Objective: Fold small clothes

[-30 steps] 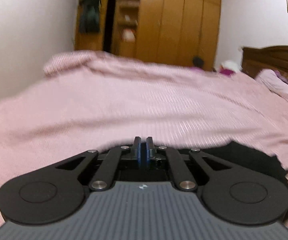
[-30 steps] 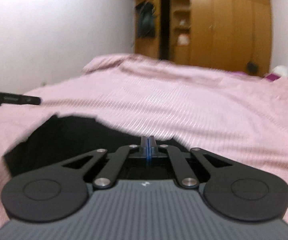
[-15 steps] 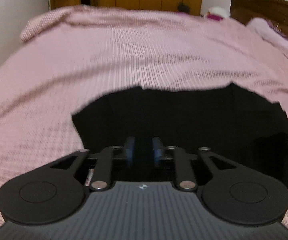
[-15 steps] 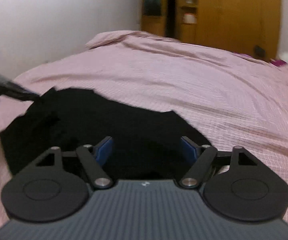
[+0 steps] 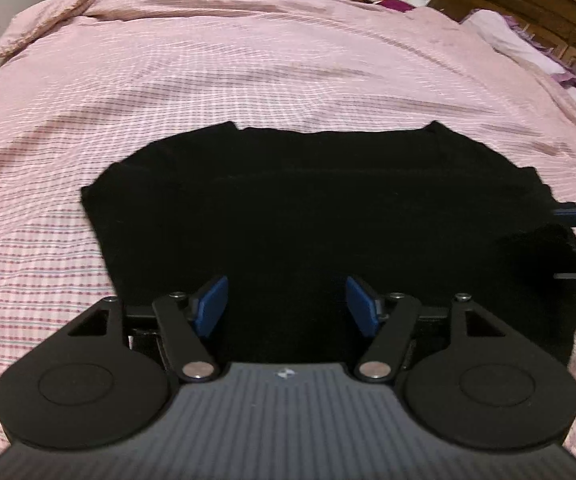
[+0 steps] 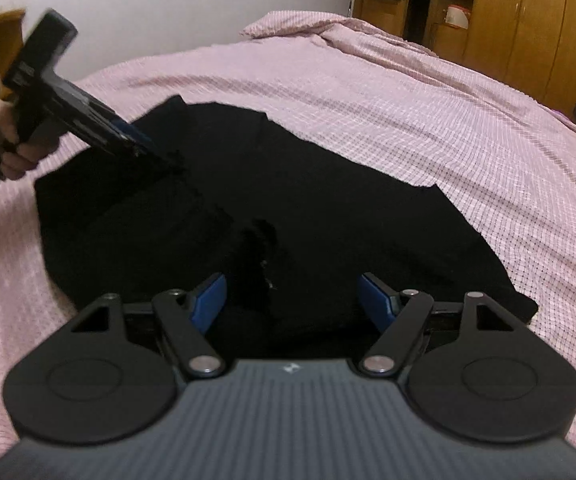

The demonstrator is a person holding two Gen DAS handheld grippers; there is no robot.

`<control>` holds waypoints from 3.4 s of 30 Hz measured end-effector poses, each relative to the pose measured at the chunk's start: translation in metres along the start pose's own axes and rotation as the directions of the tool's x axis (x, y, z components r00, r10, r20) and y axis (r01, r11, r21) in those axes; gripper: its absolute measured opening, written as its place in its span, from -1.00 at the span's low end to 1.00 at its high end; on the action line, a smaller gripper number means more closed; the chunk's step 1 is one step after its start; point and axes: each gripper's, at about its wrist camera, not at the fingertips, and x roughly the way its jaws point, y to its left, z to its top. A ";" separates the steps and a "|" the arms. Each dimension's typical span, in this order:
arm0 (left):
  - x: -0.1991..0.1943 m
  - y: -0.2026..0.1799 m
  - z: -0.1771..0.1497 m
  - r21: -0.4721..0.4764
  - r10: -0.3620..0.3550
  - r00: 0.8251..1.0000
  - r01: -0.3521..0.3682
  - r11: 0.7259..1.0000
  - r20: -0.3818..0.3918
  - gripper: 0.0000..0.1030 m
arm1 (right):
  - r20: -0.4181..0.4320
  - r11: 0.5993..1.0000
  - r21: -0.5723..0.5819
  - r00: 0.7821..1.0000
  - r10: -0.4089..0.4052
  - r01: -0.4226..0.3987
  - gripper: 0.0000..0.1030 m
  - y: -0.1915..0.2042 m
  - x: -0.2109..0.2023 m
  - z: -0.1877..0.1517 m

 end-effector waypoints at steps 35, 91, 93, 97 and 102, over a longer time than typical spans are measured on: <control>-0.084 -0.016 0.030 -0.075 0.129 0.917 -0.109 0.991 0.378 -0.86 | 0.264 0.951 0.288 0.945 -0.191 0.112 -0.79 -0.035 -0.041 0.031; 0.042 0.002 0.050 -0.060 0.274 0.954 -0.268 0.962 0.121 0.20 | 0.065 0.840 0.513 0.967 -0.245 0.178 0.13 -0.099 0.098 0.007; 0.031 0.000 0.049 -0.061 0.290 0.951 -0.285 0.957 0.108 0.29 | 0.075 0.826 0.535 0.963 -0.258 0.179 0.32 -0.093 0.082 0.006; 0.007 -0.001 0.043 -0.055 0.331 0.941 -0.328 0.943 0.064 0.43 | 0.100 0.811 0.543 0.943 -0.318 0.216 0.32 -0.079 0.047 0.001; -0.019 0.002 0.026 -0.082 0.345 0.938 -0.341 0.937 0.036 0.46 | 0.098 0.761 0.584 0.907 -0.411 0.282 0.32 -0.074 0.007 -0.016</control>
